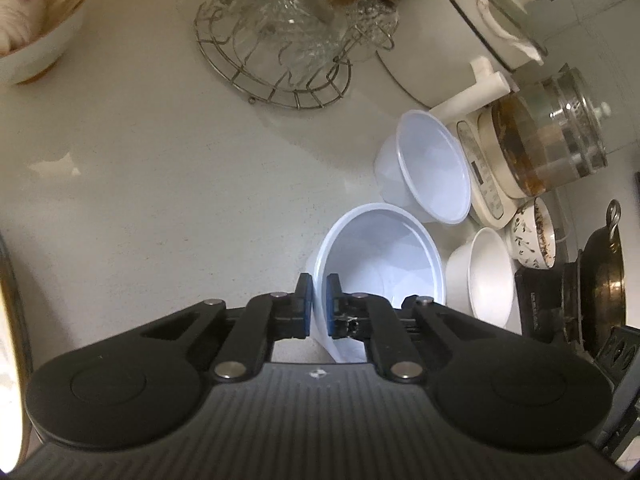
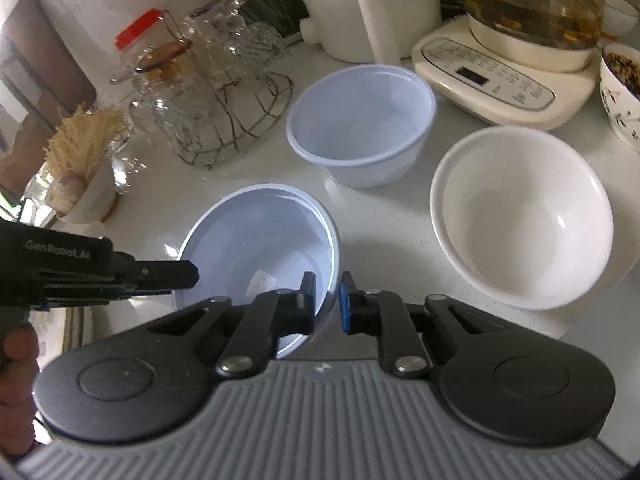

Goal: Organize plates and bowls
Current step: 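Close both grippers on the rim of a white plastic bowl, then lift the white plastic bowl with both grippers and carry it toward the plate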

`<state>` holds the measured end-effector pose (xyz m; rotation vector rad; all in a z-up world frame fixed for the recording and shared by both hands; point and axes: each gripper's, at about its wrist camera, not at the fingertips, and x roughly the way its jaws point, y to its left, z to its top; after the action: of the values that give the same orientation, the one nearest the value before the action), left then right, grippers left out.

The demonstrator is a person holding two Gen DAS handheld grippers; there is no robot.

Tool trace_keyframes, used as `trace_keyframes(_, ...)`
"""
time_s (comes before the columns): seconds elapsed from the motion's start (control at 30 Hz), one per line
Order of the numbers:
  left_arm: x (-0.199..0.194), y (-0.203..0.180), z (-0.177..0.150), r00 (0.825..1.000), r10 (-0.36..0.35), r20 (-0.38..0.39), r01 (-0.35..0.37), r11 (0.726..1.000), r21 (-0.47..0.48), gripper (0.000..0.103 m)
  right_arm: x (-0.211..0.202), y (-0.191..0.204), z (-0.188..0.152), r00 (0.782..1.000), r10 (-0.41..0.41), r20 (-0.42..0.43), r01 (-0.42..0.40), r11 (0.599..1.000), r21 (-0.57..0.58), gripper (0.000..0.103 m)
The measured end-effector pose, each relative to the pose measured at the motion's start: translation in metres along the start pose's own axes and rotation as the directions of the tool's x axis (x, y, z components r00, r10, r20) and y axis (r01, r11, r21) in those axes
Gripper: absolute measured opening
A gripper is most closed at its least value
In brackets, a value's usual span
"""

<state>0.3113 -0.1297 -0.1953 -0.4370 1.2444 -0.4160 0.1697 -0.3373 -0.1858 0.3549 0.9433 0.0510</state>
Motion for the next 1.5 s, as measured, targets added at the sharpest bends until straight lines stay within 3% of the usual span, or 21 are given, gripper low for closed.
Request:
trace_keyframes(0.4,-0.067,0.015,-0.017,0.99,0.026,0.136,-0.013,0.996,-0.091,0.008,-0.016,0.041,0.021,0.993,0.117,-0.002,-0.116,0.98,-0.162,0.015)
trace_keyframes(0.7,-0.092,0.043,-0.036,0.972,0.112,0.207,-0.083,0.986,-0.143,0.008,0.005,0.077,0.019,0.982,0.182,-0.059,-0.191,0.948,-0.255,0.015)
trace_keyframes(0.9,-0.086,0.061,-0.045,0.964,0.153,0.215,-0.114,0.976,-0.183,0.009,0.023,0.089,0.01,0.978,0.179,-0.106,-0.203,0.933,-0.299,0.015)
trace_keyframes(1.17,-0.073,0.068,-0.045,0.97,0.161,0.184,-0.128,0.975,-0.181,0.009,0.034,0.089,0.003,0.98,0.138,-0.14,-0.175,0.936,-0.304,0.016)
trace_keyframes(1.47,-0.068,0.071,-0.047,0.972,0.173,0.158,-0.141,0.971,-0.195,0.01,0.036,0.089,0.0,0.978,0.145,-0.149,-0.184,0.939,-0.292,0.017)
trace_keyframes(1.5,-0.069,0.07,-0.047,0.973,0.171,0.153,-0.139,0.97,-0.198,0.014,0.037,0.089,0.001,0.978,0.141,-0.156,-0.182,0.94,-0.29,0.018)
